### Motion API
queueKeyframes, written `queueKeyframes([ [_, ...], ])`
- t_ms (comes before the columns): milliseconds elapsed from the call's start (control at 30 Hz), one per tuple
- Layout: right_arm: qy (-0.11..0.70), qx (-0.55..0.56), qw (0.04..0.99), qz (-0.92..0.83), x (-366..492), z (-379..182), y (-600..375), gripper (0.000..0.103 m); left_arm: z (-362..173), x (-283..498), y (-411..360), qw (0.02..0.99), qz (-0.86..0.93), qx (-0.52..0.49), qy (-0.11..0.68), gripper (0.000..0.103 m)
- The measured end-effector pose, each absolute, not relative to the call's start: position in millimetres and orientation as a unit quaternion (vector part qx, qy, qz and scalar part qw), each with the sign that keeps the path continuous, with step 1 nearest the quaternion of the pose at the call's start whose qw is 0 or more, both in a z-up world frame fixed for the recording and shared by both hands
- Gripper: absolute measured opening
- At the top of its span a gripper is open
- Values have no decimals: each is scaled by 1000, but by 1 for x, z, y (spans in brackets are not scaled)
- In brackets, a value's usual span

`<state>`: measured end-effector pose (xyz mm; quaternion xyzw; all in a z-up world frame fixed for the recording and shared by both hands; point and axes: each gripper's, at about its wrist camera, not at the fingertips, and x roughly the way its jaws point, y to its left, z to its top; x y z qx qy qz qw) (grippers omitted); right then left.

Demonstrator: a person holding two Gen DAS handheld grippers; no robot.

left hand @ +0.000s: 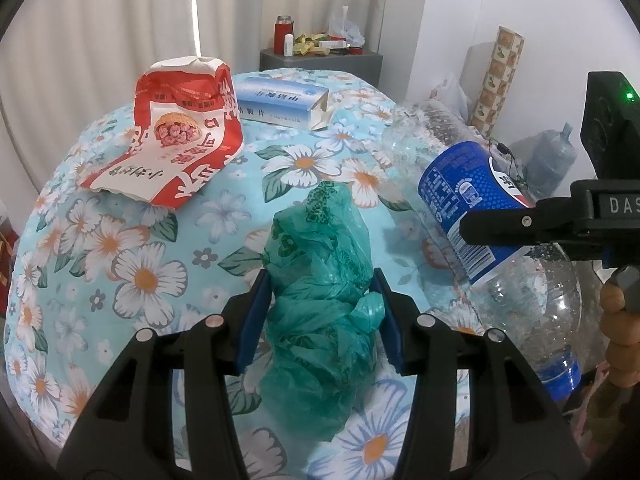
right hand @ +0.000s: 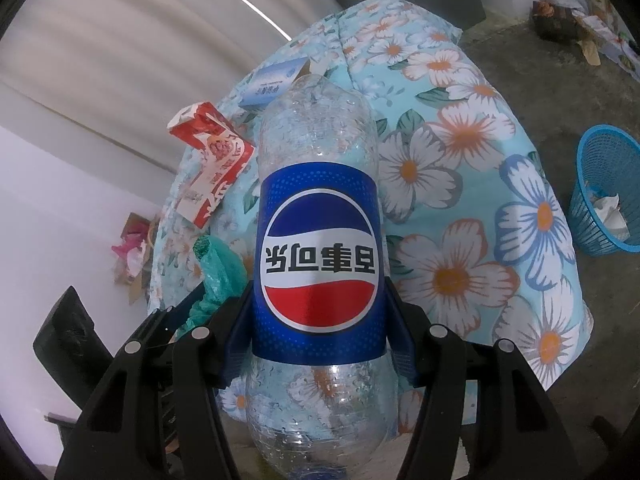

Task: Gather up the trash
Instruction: 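Lift the Pepsi bottle with the right tool while the left tool lifts the green bag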

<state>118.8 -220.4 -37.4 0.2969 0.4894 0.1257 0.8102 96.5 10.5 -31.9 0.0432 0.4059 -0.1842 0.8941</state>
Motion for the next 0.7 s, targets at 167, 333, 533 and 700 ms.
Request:
queueKeyframes([
  [167,484,308,809,129,114,-35,-223,58,-28,93,11,898,-187,39,398,47],
  [333,477,318,809,130,108,-31,-225,58,-20,88,19,901,-193,32,388,46],
  [533,464,332,810,134,101,-27,-232,58,-7,85,12,903,-198,36,379,46],
  [700,449,346,813,135,91,-23,-241,58,4,77,6,906,-202,44,370,46],
])
